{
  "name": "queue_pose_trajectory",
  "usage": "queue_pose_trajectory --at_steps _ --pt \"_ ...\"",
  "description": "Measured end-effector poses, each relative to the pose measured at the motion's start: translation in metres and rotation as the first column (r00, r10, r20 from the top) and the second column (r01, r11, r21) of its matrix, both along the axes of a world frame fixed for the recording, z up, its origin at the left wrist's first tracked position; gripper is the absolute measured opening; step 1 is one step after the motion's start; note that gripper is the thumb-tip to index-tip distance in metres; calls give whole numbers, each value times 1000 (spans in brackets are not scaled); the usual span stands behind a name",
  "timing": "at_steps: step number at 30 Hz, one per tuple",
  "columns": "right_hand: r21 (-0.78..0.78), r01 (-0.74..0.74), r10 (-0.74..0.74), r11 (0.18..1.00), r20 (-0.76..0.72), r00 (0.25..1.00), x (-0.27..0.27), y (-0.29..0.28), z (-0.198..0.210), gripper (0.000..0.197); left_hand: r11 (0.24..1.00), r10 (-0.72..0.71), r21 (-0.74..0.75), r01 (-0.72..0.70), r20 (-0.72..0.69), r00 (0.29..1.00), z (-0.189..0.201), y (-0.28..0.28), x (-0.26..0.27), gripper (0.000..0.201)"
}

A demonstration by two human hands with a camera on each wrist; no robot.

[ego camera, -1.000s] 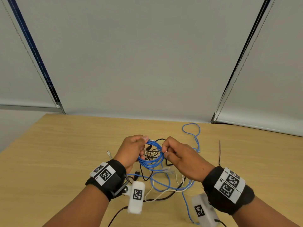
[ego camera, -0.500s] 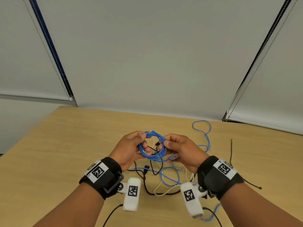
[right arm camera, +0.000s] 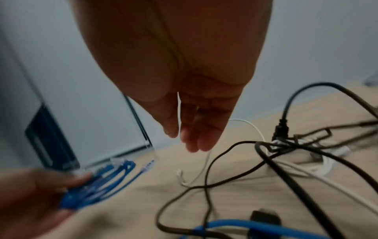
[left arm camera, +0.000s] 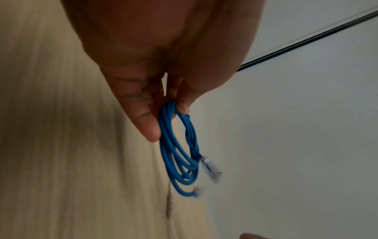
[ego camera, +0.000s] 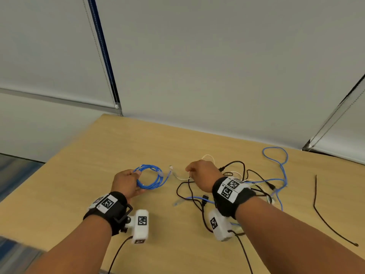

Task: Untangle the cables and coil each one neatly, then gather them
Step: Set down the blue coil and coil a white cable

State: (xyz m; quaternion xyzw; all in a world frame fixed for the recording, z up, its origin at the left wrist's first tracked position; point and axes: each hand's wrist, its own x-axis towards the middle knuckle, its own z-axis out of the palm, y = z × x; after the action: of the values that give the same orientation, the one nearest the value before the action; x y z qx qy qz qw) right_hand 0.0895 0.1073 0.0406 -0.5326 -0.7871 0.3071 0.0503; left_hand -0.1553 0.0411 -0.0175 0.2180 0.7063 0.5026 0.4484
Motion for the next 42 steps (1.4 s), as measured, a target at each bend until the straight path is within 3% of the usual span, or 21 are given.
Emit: queue_pose_trajectory --at_steps 2,5,7,9,13,15,18,20,21,23,26,28,33,36,40,42 --pt "97 -138 106 986 280 954 -13 5 -11 43 999 30 -33 -32 -57 998 -12 -2 -11 6" --pt "139 -232 112 963 574 811 -22 10 -23 43 996 -39 -82 19 -251 967 -23 -3 -22 10" --pt "153 -231 74 961 662 746 -23 14 -28 38 991 -96 -118 61 -318 943 -24 -4 -26 16" --pt "175 -242 61 954 680 731 -18 19 -30 33 985 -135 -148 86 -363 922 -23 -2 -30 25" --pt "265 -287 95 921 562 822 -9 27 -18 22 976 -219 -126 179 -555 803 -9 4 -20 35" --pt "293 -234 98 927 412 906 -4 27 -5 17 943 -284 -45 330 -625 727 5 9 1 35" --pt "313 -108 59 944 160 985 7 25 20 18 762 -479 -8 648 -679 556 31 17 45 48" --pt "326 -33 34 945 3 999 19 23 40 17 646 -576 -96 757 -713 401 46 20 72 57" --pt "326 10 16 945 -74 997 27 22 50 17 618 -589 -99 780 -716 375 52 22 82 49" --pt "323 74 -12 944 -190 982 47 17 71 17 620 -579 24 784 -660 478 67 25 98 14" --pt "245 60 6 968 -262 965 82 9 93 25 658 -533 292 694 -470 704 92 34 114 21" --pt "187 38 14 982 -269 963 105 3 96 30 640 -545 449 624 -306 780 114 36 126 25" --pt "195 128 -66 973 -295 953 138 4 90 32 620 -585 659 425 29 810 165 31 149 21" --pt "139 182 -119 973 -373 920 158 1 86 29 586 -633 765 268 227 740 194 28 160 27" --pt "-13 122 -110 992 -541 834 164 -15 80 24 529 -677 843 92 355 644 215 29 170 36" --pt "-24 77 -78 997 -540 838 161 -24 75 26 530 -620 848 7 381 686 216 33 174 34"
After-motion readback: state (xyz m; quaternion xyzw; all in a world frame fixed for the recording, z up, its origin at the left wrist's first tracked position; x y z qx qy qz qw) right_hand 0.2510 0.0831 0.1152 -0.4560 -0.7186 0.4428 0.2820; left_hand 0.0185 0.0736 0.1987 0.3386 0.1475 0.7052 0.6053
